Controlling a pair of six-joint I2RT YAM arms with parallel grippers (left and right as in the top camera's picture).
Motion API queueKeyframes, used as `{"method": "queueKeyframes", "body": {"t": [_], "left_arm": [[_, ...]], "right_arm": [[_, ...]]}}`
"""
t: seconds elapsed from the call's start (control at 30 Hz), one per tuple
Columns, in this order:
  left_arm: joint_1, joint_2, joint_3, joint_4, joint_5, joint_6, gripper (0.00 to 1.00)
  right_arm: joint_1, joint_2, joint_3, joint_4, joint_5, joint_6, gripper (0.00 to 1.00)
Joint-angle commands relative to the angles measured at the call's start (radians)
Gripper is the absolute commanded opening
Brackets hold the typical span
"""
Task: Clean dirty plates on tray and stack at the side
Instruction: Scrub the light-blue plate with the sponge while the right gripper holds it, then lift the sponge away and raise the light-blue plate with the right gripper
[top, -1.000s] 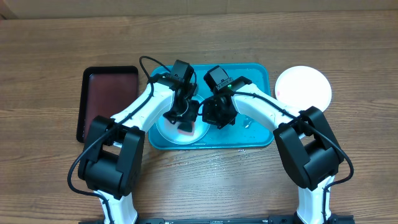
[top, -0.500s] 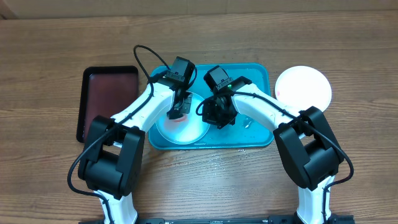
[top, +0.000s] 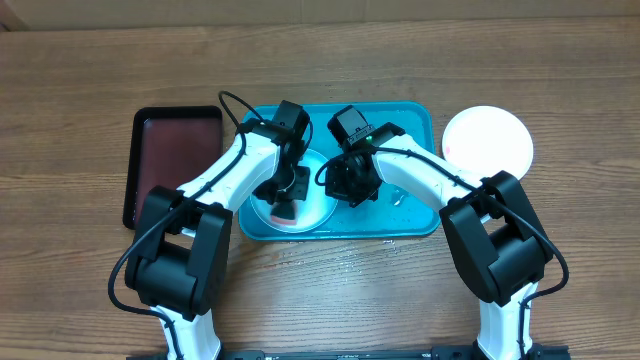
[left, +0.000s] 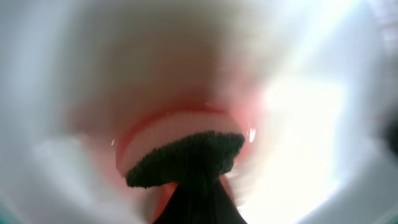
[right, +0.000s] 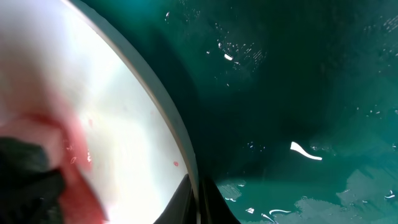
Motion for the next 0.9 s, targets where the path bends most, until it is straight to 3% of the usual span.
{"method": "queueKeyframes", "body": {"t": [0.0, 0.1, 0.4, 0.53, 0.7, 0.87], "left_arm": [[-0.003, 0.0, 0.0, 0.066, 0.164, 0.034, 0.04], [-0.003, 0.0, 0.0, 0.157, 0.132, 0.034, 0.04], [0.0, 0.0, 0.0, 0.288, -0.359, 0.031, 0.04], [0.004, 0.0, 0.002, 0.24, -0.469, -0.032, 0.04], [0.004, 0.0, 0.06, 0.092, -0.469, -0.12, 0.04], [0.01, 0.0, 0.228, -0.103, -0.469, -0.171, 0.04]], "right_arm": [[0.011, 0.019, -0.029, -0.002, 0.028, -0.007, 0.04], [0.011, 0.019, -0.029, -0.002, 0.028, -0.007, 0.04], [0.011, 0.019, -0.029, -0.002, 0.028, -0.007, 0.04], [0.011, 0.019, -0.029, -0.002, 0.028, -0.007, 0.04], [0.011, 0.019, -0.029, -0.003, 0.027, -0.006, 0.04], [0.011, 0.019, -0.029, -0.003, 0.025, -0.007, 0.04]]}}
